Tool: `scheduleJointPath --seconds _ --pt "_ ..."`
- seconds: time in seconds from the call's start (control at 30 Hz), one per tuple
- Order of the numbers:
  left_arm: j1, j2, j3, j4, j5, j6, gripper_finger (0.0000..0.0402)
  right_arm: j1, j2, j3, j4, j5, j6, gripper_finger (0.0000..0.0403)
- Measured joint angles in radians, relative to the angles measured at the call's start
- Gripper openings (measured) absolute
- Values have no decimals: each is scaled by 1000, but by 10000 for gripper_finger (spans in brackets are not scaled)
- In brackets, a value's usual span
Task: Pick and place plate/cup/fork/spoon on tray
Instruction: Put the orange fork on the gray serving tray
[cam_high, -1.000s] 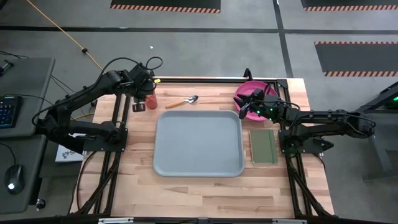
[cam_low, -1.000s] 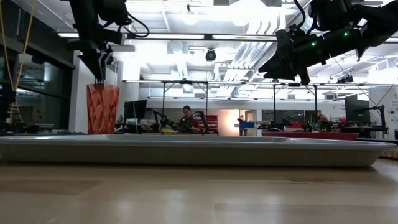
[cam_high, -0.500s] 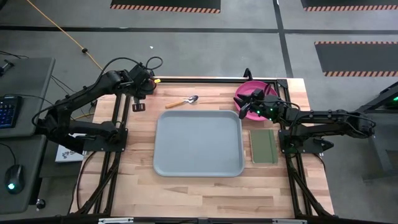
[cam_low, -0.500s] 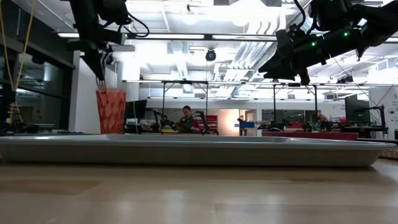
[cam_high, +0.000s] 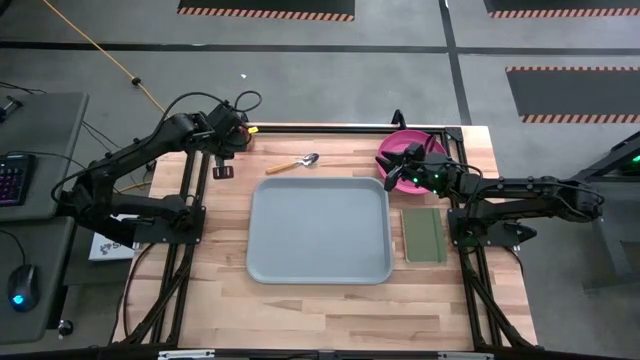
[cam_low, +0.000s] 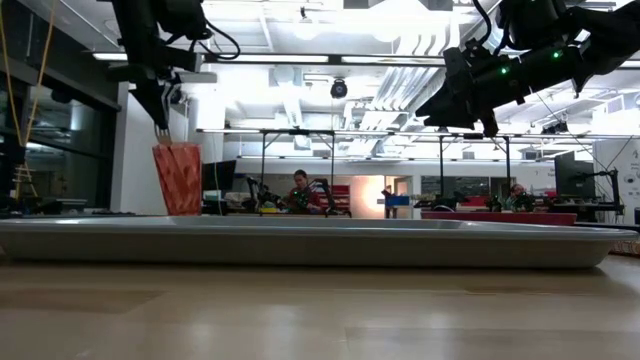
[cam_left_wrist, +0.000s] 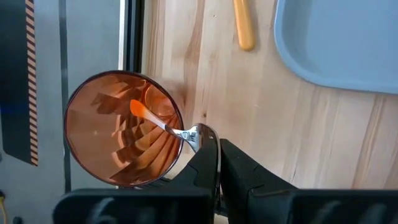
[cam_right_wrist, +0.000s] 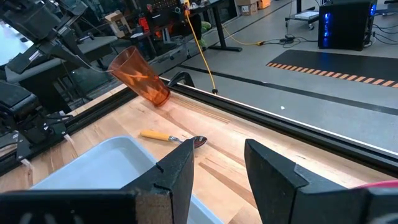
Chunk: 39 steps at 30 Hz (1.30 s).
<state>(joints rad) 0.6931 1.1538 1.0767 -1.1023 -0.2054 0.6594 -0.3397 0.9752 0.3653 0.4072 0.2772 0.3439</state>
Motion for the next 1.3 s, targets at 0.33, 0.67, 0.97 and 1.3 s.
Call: scheduleJointPath --seconds 0.33,0.67,0.97,1.3 --pt "0 0 71 -3 19 -18 1 0 0 0 0 0 0 135" --pt "0 0 111 -4 16 -32 1 0 0 0 0 0 0 135" --pt "0 -1 119 -44 17 -39 1 0 0 0 0 0 0 135" --pt "0 -7 260 -143 16 -125 1 0 0 0 0 8 0 135"
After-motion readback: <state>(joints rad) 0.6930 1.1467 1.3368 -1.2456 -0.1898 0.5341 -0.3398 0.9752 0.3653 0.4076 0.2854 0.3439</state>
